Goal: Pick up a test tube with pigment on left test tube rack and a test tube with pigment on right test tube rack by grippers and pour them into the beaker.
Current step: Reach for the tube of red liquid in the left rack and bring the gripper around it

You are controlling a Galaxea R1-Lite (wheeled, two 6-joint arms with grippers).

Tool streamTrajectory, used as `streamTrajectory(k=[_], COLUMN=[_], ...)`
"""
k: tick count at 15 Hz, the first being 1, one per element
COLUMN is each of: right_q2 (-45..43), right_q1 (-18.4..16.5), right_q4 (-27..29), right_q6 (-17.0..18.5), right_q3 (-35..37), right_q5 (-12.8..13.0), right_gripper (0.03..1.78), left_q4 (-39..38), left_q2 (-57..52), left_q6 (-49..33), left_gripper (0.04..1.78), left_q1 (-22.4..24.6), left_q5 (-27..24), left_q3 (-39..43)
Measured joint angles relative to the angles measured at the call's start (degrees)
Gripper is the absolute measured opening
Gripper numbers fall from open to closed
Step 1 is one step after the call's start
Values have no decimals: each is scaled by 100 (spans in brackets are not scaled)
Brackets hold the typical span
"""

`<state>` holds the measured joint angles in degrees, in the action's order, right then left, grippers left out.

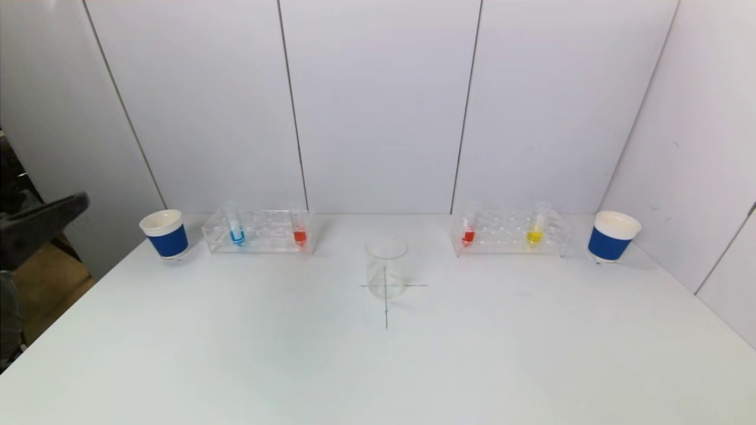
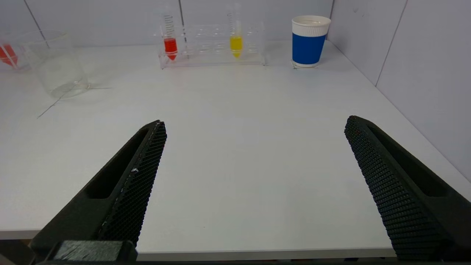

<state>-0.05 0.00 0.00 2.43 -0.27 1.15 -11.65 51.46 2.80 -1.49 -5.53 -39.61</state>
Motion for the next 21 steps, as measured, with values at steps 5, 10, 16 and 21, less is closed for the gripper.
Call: streamTrajectory(k=[5, 10, 16, 21], right_q2=[0, 0, 0, 0], right_q1=[0, 0, 0, 0], right_q4=[0, 0, 0, 0], right_q6=[0, -1, 0, 0], right_q3=[0, 0, 0, 0], right_q5=[-2, -2, 0, 0], right_gripper=[176, 176, 176, 176], left_q4=[-2169, -4411, -6900, -7541], left_q2=[1720, 3410, 5667, 7064], left_q6=[-13, 15, 24, 11], left_gripper=[176, 176, 176, 176], left_q1=[-189, -516, -1075, -1391], left_q5=[-16, 102, 980, 1481], left_q3=[772, 1269, 1239, 541])
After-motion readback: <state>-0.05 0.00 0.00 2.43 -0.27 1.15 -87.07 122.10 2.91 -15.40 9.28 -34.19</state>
